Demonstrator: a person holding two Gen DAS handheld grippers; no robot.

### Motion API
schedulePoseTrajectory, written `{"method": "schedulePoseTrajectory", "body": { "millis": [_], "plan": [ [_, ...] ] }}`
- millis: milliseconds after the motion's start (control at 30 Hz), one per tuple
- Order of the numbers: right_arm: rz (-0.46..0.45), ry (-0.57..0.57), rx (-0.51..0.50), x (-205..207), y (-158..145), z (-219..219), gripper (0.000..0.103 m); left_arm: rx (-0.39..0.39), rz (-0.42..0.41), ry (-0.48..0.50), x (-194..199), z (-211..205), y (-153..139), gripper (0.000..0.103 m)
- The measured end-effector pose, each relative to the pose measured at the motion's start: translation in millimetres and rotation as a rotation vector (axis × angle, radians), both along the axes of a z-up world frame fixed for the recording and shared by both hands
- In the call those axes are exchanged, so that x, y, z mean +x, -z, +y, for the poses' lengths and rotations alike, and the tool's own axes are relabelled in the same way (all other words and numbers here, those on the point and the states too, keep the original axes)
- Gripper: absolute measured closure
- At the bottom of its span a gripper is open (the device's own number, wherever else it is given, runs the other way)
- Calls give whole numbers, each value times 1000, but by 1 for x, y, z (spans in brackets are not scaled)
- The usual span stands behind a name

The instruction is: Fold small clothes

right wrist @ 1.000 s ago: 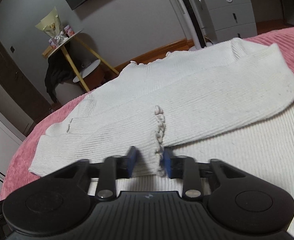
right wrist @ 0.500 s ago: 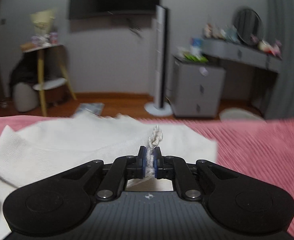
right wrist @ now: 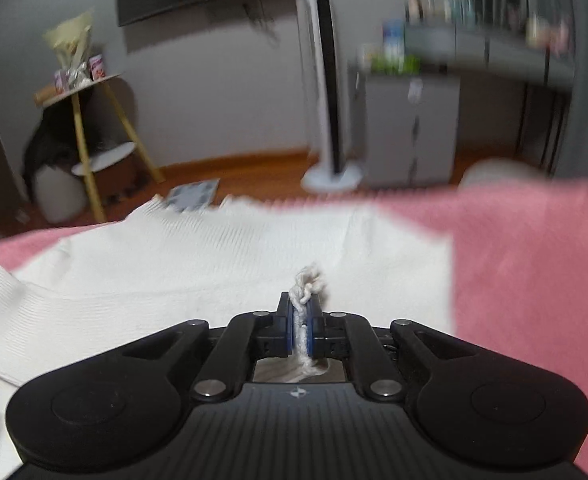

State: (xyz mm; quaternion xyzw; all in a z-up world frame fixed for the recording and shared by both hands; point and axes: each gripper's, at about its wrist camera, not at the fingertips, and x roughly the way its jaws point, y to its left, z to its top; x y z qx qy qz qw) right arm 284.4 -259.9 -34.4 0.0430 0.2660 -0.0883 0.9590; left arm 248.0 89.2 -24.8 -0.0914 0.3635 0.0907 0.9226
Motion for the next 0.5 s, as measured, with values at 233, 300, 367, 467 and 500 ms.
{"method": "schedulePoseTrajectory", "body": {
  "millis": [233, 300, 367, 467, 500],
  "plan": [
    [-63, 93, -213, -7, -7, 7, 97, 17, -3, 10, 1, -2, 1, 27],
    [-53, 112, -207, -5, -3, 1, 97, 15, -3, 11, 1, -2, 1, 27],
    [-43, 120, -215, -5, 1, -4, 97, 16, -3, 10, 1, -1, 2, 27],
    [-20, 105, -208, 0, 8, -11, 97, 24, -3, 13, 1, -2, 2, 27],
    [-7, 99, -199, 3, 12, -15, 97, 29, -2, 14, 2, -2, 2, 27]
  ]
}}
